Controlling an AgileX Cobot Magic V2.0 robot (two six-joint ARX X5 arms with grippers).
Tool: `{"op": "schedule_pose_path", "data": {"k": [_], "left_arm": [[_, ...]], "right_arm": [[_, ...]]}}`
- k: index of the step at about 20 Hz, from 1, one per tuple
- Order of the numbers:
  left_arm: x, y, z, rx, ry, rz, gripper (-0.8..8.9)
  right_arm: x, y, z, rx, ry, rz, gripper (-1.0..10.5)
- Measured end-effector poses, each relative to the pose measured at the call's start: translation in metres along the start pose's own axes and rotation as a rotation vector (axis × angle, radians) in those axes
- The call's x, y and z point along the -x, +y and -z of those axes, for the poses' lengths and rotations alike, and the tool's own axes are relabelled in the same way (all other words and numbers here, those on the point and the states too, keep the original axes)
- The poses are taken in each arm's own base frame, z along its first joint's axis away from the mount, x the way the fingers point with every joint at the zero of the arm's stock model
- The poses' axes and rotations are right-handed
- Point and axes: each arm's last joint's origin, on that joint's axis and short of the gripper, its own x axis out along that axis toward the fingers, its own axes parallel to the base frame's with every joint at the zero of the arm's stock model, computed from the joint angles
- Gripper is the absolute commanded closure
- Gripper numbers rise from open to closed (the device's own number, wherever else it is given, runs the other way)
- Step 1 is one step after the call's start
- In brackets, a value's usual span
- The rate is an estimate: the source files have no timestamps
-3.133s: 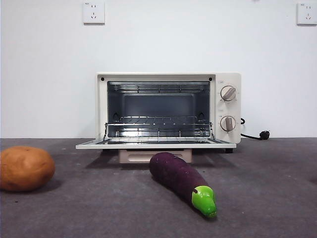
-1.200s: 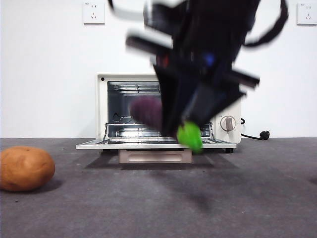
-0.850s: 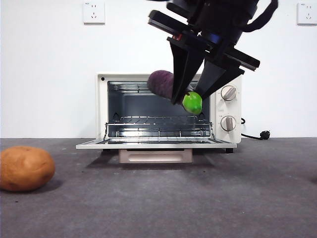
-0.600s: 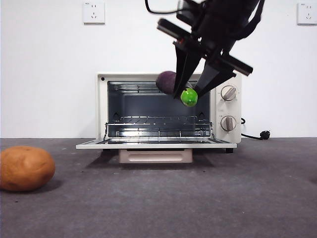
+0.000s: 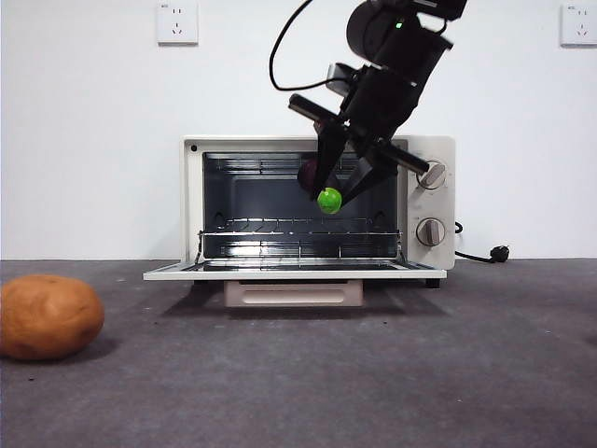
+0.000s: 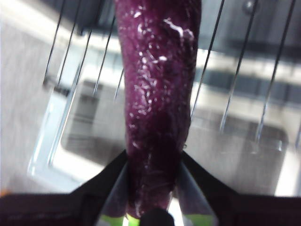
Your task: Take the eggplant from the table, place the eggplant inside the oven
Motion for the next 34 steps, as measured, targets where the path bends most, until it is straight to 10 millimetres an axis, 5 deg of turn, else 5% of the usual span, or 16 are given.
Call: {"op": "schedule_pose_path", "data": {"k": [5, 14, 18, 34], "left_arm": [[0.0, 0.0, 0.001, -0.003, 0.012, 0.003, 8.19], [0.0, -0.001, 0.001, -0.003, 0.009, 0.021, 8.19], [0.0, -0.001, 0.001, -0.007, 0.005, 0.037, 8.19], [0.0, -0.003, 0.001, -0.017, -0.003, 0.07, 8.19]], "right_arm": [[-0.019, -0.008, -0.013, -0.054, -0.069, 0.008, 9.6], [-0.019, -0.013, -0.02, -0.085, -0.178, 0.171, 9.3], [-0.019, -0.012, -0.022, -0.104, -0.201, 0.174, 6.7], [-0.019, -0.012, -0.022, -0.126, -0.203, 0.178, 6.6]]}}
